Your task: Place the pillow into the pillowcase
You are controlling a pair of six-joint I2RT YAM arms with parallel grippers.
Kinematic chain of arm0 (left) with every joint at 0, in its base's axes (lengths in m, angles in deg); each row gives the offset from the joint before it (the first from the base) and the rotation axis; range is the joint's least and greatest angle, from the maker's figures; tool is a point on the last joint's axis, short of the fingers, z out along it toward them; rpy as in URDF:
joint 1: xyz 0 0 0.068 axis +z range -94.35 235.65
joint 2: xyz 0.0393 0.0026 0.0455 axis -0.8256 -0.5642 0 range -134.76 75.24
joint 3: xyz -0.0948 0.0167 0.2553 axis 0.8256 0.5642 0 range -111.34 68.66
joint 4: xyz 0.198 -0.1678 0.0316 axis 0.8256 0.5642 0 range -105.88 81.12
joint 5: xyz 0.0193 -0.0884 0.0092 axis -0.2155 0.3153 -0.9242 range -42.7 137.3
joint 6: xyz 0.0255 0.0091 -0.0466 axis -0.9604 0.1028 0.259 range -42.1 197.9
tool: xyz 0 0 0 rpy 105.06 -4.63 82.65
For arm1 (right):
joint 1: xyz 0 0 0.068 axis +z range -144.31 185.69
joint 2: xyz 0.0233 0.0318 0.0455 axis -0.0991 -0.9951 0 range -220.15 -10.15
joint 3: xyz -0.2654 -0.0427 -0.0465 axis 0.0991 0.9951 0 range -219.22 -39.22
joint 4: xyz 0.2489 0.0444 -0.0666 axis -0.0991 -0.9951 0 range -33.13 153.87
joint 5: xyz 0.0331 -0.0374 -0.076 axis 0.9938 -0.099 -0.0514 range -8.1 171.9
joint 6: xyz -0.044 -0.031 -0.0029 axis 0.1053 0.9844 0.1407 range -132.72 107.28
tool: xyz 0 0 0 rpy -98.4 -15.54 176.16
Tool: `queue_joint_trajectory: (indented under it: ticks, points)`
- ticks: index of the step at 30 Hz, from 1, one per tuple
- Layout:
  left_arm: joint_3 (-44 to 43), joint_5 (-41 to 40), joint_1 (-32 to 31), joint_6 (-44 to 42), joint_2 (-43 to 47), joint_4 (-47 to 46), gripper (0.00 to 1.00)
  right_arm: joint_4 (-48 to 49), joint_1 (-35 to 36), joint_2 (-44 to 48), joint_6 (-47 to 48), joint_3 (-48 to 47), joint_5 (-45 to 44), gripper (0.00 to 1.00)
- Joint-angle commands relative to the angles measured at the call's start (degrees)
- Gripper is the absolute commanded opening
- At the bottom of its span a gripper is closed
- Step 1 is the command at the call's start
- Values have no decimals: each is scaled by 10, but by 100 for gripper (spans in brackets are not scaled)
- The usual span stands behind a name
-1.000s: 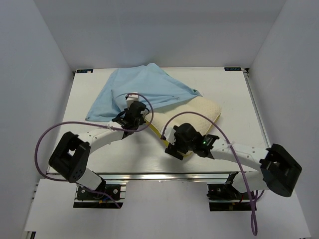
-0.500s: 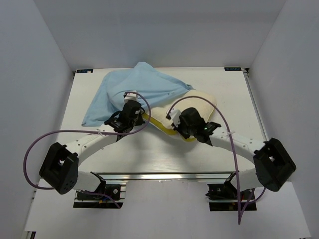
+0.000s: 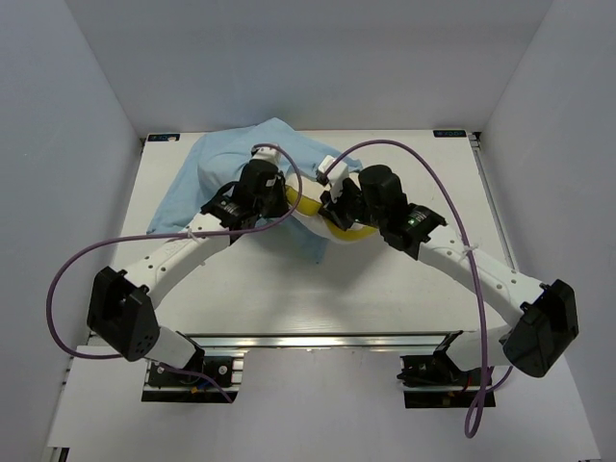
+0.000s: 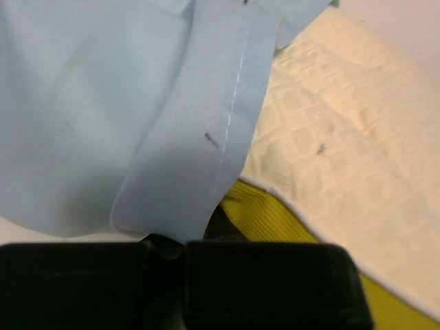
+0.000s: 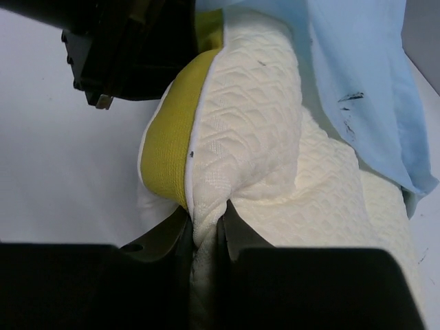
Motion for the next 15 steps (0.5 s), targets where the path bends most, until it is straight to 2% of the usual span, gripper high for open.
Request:
queue_joint_trajectory:
  ticks: [1,8,15]
  points:
    - [-81,98,-8,7,-10,10,0,85,12,-13,-20,-30,41,0]
    - [-146,216,-14,45,24,39,0,162,7,-8,-1,24,22,0]
    - [-198,304,-39,104,31,71,0,199,-27,-44,2,-35,-5,0]
